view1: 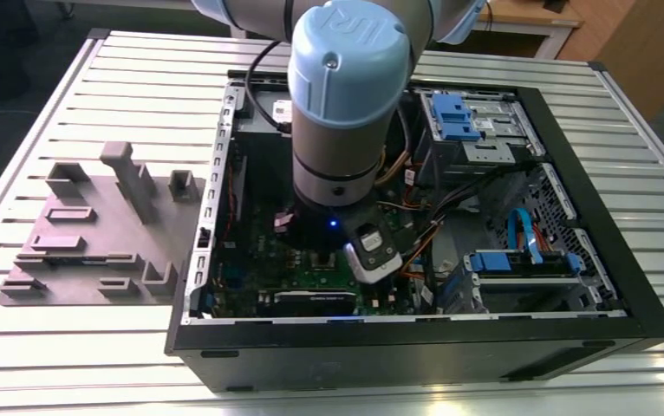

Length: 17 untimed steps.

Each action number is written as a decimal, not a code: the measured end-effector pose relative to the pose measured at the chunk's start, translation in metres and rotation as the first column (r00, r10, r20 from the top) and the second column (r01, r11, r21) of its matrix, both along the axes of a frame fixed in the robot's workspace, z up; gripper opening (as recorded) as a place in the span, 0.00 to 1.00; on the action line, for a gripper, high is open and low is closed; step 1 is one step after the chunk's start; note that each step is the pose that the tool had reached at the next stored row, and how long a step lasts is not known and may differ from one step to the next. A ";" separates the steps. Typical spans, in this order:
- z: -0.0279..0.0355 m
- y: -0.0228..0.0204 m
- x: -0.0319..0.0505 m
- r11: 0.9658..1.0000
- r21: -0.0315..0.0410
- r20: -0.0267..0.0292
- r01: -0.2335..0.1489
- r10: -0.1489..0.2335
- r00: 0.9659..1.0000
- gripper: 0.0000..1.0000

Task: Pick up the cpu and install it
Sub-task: 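Place the cpu into insertion slot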

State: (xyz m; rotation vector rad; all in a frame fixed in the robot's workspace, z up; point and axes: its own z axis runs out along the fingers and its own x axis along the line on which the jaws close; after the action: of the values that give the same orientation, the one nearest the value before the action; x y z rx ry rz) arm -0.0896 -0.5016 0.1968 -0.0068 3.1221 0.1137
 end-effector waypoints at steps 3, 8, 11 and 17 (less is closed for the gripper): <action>-0.0013 0.0010 -0.0002 1.000 0.000 0.000 0.003 -0.003 1.000 0.10; -0.0023 0.0028 -0.0001 1.000 0.001 0.000 0.005 -0.005 1.000 0.10; -0.0036 0.0027 -0.0003 1.000 0.000 0.000 0.007 -0.007 1.000 0.10; -0.0030 0.0029 -0.0001 1.000 0.001 0.000 0.007 -0.007 1.000 0.10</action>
State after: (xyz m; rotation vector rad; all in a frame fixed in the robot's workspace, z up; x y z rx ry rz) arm -0.0897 -0.4987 0.1938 0.0036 3.1213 0.1157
